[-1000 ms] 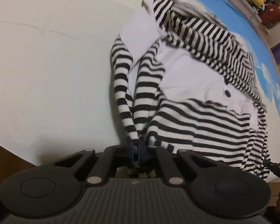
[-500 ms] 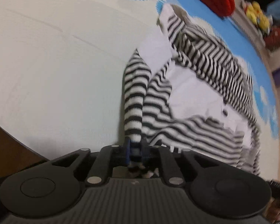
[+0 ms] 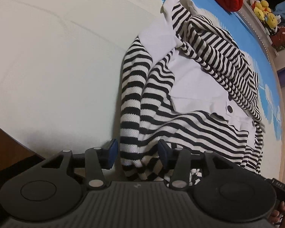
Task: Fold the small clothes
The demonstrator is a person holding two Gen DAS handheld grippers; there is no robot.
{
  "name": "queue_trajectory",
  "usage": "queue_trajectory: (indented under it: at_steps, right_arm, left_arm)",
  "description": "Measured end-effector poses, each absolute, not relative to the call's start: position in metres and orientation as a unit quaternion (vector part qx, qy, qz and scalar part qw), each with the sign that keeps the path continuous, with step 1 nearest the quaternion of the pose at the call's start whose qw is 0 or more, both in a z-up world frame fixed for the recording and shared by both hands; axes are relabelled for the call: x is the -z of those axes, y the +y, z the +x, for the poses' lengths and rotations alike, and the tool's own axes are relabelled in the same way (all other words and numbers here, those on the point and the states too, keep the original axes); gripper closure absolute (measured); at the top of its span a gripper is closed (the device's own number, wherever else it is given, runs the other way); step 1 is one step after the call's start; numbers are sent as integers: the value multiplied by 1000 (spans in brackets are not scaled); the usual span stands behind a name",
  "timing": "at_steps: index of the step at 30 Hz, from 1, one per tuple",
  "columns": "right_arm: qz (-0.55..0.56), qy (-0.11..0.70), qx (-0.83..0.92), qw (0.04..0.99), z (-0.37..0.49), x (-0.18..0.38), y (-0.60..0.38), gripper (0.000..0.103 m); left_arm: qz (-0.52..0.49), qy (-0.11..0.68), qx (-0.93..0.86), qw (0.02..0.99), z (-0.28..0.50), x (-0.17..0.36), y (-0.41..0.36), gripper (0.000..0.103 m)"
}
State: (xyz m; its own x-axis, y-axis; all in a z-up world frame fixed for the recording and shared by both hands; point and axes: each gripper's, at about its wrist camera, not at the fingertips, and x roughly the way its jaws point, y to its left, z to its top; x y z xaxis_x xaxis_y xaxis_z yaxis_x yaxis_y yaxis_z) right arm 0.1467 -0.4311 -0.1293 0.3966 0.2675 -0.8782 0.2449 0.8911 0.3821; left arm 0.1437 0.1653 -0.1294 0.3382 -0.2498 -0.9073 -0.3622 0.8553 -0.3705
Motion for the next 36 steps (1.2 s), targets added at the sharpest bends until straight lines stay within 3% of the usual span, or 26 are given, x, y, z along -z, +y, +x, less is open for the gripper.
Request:
queue_trajectory:
  at_steps: [7,18,19,21,23,25,36]
  right_arm:
    - [252,530,-9,809,148,124,-434,50]
    - [192,576,-13,794,151,142,-415,50]
    - [192,577,-16,794,150,142,-414,51]
    - [190,577,-22,794,149,142,-413,64]
    - [192,578,-30,793,149,142,-411,84]
    - [191,573,-36,796,147,138,-411,94]
    - [286,461,-68,837,116,72,-434,98]
  left_arm:
    - [-285,568,-38,771,145,129,169,52]
    - [-254,592,-30,764,144,138,158,53]
    - [-252,594,-30,764,144,139,158,53]
    - [-249,596,-29,762,144,140,157,56]
    - [-246,599,-23,762,144,140,154,68]
    - [-240,598,-12,764,144,139,151,90]
    - [-209,507,57,834,127,65,145,98]
